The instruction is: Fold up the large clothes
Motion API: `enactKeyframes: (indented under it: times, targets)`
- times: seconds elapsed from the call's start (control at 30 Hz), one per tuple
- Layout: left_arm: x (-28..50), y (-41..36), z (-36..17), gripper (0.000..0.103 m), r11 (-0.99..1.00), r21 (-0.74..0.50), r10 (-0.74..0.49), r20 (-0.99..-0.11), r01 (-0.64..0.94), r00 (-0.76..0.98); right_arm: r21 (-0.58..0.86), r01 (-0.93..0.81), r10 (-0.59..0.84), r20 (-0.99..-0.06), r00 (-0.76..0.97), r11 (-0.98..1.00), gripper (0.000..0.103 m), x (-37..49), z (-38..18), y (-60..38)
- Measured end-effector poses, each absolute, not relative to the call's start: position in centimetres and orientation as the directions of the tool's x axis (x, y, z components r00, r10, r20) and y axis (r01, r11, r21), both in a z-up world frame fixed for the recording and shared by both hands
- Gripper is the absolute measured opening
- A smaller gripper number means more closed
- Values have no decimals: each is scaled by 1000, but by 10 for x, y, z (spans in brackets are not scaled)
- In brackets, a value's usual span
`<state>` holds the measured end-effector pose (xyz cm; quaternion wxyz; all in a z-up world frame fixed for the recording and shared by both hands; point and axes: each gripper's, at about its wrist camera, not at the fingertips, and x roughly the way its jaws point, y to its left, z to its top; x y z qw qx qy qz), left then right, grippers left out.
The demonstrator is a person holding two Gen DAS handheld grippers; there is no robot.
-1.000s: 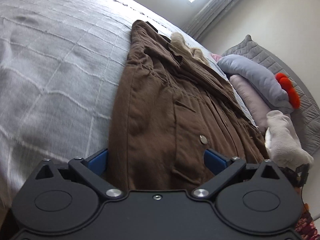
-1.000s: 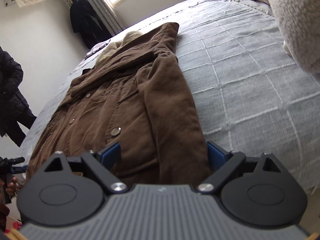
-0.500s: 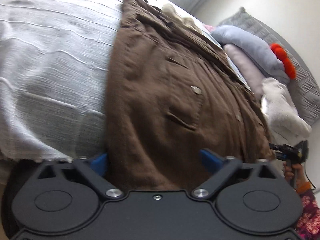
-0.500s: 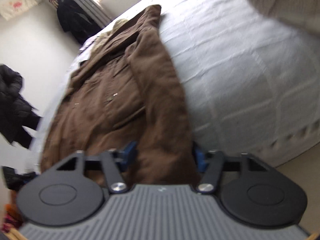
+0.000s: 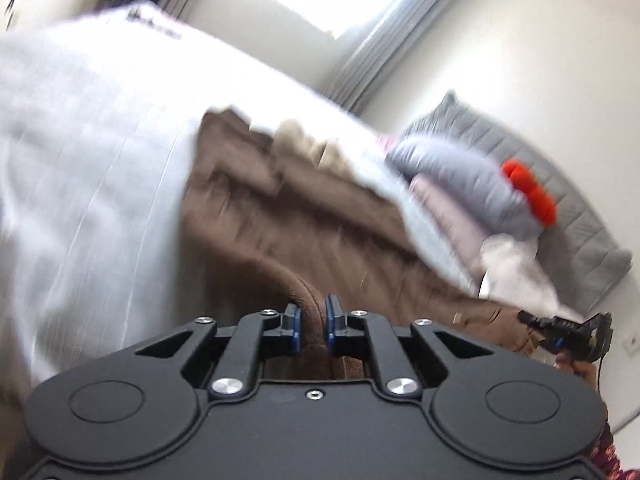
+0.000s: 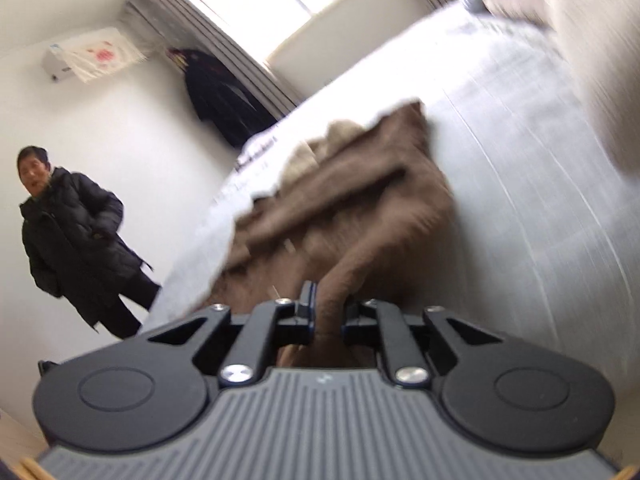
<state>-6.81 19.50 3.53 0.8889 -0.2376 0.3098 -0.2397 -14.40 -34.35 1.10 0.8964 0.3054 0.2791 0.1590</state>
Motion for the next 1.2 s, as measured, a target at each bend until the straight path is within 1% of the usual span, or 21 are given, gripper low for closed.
enactKeyframes:
  times: [0.13, 0.23, 0.3, 0.4, 0.5, 0.53, 0.6, 0.7, 0.73, 0.77, 0.8, 0.83, 0.9, 0.93, 0.97, 1.0, 1.03, 1.07, 1.1, 1.17, 1.2]
  targets:
    - [-12, 186, 57, 12, 801, -541, -520, -416, 257, 746, 600, -121, 414, -380, 827, 791, 9, -85, 46, -334]
    - [40, 185, 61, 12, 819, -533, -481, -433, 213, 762, 599, -75, 372, -389, 842, 797, 9, -37, 53, -340]
    - [78, 183, 62, 12, 848, -498, -433, -448, 184, 782, 602, -26, 337, -409, 848, 798, 9, -3, 55, -349]
    - [137, 185, 56, 12, 871, -479, -362, -470, 112, 805, 591, 64, 270, -459, 847, 804, 9, 44, 47, -364]
    - [192, 189, 36, 13, 885, -462, -302, -490, 50, 818, 579, 146, 215, -508, 834, 802, 9, 95, 30, -376]
    - [208, 187, 26, 17, 888, -457, -298, -484, 52, 822, 575, 165, 202, -520, 830, 801, 10, 111, 22, -378]
    - [239, 179, 6, 20, 890, -448, -319, -483, 83, 816, 571, 204, 187, -551, 813, 795, 12, 142, 3, -379]
    - [266, 168, -13, 33, 918, -396, -241, -580, -11, 778, 545, 286, 166, -636, 754, 788, 22, 179, -30, -373]
    - [266, 170, -14, 44, 916, -401, -238, -573, -15, 784, 528, 304, 153, -655, 740, 793, 22, 187, -38, -373]
    - [261, 175, -10, 67, 913, -408, -241, -546, -3, 802, 528, 302, 161, -661, 733, 793, 22, 190, -43, -375]
    - [256, 179, -5, 80, 915, -405, -231, -516, 3, 825, 546, 293, 184, -657, 731, 785, 22, 191, -45, -379]
    - [251, 184, 2, 96, 919, -395, -213, -485, 5, 848, 575, 283, 216, -648, 730, 767, 24, 190, -45, -386]
    - [248, 195, 14, 98, 926, -377, -220, -463, 34, 859, 644, 260, 291, -619, 729, 719, 26, 187, -44, -402]
    - [250, 198, 17, 98, 930, -366, -225, -473, 42, 852, 688, 243, 334, -591, 734, 684, 28, 183, -37, -415]
    - [251, 201, 17, 98, 937, -348, -219, -483, 44, 848, 693, 233, 339, -581, 740, 682, 30, 181, -32, -420]
    - [255, 203, 16, 98, 944, -327, -212, -494, 45, 843, 693, 233, 339, -581, 740, 682, 35, 181, -32, -420]
    - [259, 204, 13, 98, 948, -314, -213, -510, 50, 833, 692, 218, 337, -571, 749, 688, 58, 178, -27, -423]
    - [263, 203, 9, 98, 949, -309, -225, -527, 61, 819, 672, 207, 280, -540, 794, 711, 74, 169, -11, -430]
    - [267, 202, 4, 98, 948, -309, -239, -544, 73, 804, 672, 207, 280, -540, 794, 711, 93, 169, -11, -430]
    - [278, 196, -5, 97, 950, -300, -256, -576, 91, 776, 650, 180, 232, -495, 837, 739, 92, 163, 1, -436]
    - [284, 192, -10, 96, 949, -299, -268, -591, 102, 761, 637, 177, 220, -493, 842, 750, 92, 163, 3, -437]
